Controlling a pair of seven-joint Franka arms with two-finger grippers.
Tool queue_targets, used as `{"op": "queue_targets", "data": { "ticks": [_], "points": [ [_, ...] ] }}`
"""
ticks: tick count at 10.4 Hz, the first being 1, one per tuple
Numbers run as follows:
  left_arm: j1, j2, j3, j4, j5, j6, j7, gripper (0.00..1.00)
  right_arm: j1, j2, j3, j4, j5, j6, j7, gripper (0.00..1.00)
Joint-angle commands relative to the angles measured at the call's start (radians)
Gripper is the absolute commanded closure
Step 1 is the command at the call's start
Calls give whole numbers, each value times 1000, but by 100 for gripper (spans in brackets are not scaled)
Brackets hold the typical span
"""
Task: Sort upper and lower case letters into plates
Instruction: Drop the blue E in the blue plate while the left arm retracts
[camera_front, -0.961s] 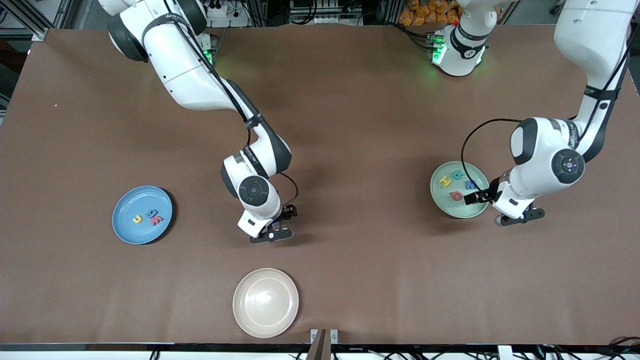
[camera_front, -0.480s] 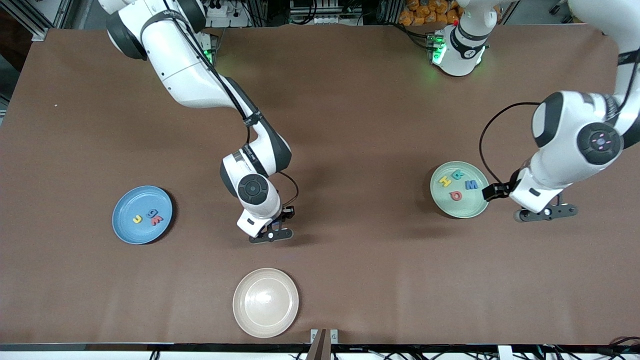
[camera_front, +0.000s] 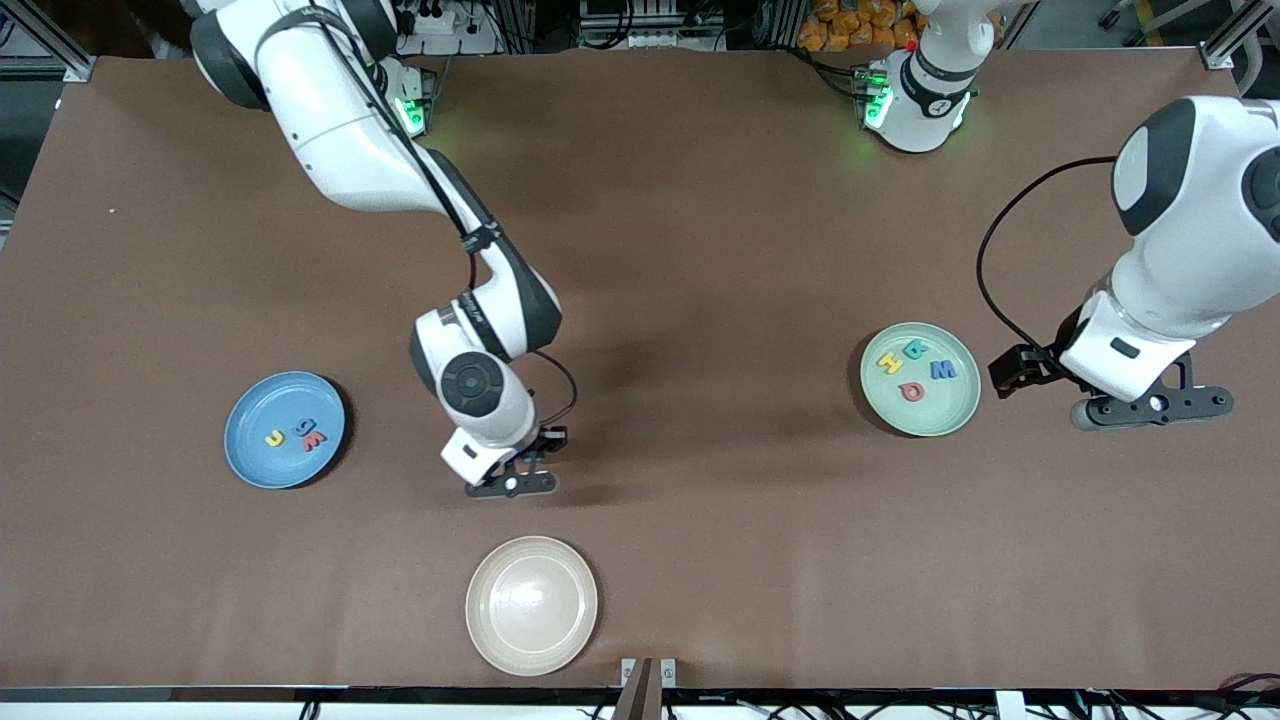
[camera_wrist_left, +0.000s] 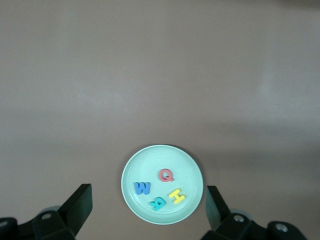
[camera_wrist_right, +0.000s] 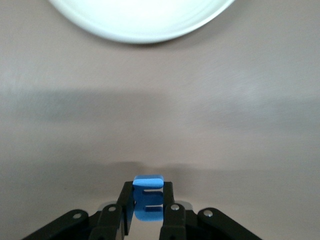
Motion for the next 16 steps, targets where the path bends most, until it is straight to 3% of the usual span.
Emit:
{"op": "queue_targets", "data": {
  "ticks": [1,3,5,7,9,10,12,13,14,15,16],
  "points": [
    [14,-16,-13,57,-47,-62,17,0,-126,-78,16,-30,7,-52,-142,100],
    [6,-35,-43,60,-53,-105,12,0,-238,-127,12,-65,1,-95,-316,100],
    [3,-65,-89,60,-37,-110,15,0,-358,-207,12,-183,-10,-87,-448,100],
    [3,-68,-96,62,-37,-110,15,0,-426,-284,12,-318,-86,-71,-487,100],
    [9,-69,-94,65,-36,-125,15,0,-456,-348,10,-535,-158,119,-488,100],
    [9,-69,-96,65,-34,-139,17,0,-475,-347,12,-589,-172,202,-488,100],
    [12,-68,-90,66,-36,-154,21,0,-499,-347,12,-619,-172,226,-532,100],
    [13,-74,-64,88,-46,-172,62,0,-527,-352,13,-621,-172,226,-586,83],
    [-16,-101,-10,82,-51,-179,127,0,-547,-362,15,-619,-169,226,-608,18],
    [-93,-120,77,73,-60,-192,143,0,-550,-393,15,-621,-163,213,-602,0],
    [-210,-132,195,68,-75,-208,147,0,-546,-430,15,-625,-160,184,-597,0]
  ]
}}
